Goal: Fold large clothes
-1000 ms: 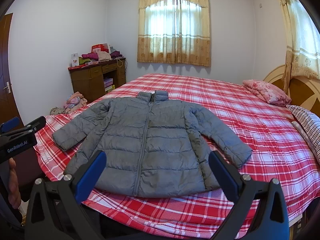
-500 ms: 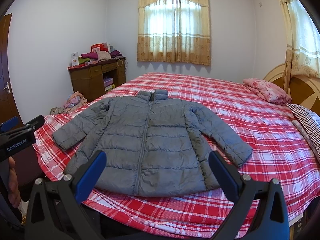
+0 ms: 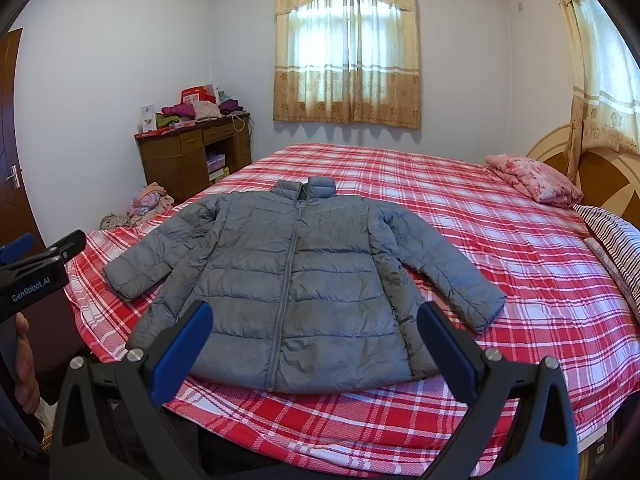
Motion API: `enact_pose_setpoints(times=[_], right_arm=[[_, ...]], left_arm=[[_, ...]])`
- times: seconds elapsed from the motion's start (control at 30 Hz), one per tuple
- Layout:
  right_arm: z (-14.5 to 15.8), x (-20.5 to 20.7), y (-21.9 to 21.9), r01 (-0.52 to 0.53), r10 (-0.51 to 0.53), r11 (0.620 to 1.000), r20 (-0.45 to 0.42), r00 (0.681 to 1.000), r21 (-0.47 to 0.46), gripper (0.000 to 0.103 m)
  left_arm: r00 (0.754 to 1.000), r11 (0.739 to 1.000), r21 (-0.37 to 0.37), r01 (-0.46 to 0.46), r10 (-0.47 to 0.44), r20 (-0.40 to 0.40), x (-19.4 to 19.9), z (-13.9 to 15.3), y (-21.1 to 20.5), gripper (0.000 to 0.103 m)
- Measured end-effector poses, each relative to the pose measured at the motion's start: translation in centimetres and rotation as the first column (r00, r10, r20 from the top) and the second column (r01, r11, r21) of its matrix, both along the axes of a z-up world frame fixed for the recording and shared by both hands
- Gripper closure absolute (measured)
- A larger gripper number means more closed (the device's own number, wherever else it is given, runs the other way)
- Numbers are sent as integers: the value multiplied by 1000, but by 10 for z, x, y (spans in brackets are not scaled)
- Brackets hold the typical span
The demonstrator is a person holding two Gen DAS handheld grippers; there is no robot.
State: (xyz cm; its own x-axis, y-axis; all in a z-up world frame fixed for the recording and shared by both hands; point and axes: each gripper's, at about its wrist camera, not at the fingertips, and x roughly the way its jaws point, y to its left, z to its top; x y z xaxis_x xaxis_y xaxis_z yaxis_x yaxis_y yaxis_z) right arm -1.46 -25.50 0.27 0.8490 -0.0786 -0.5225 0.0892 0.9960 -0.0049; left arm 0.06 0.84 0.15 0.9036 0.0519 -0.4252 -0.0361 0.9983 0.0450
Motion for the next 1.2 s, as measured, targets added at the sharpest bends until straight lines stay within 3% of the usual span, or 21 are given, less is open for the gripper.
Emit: enact_pose_setpoints(times=[1.2], right_arm=[[-2,1,-2,4,-4,1000,-8,1000,5,0]], left_arm=[[1000,1000,18,9,-9,-12,2,-6,-3,1]])
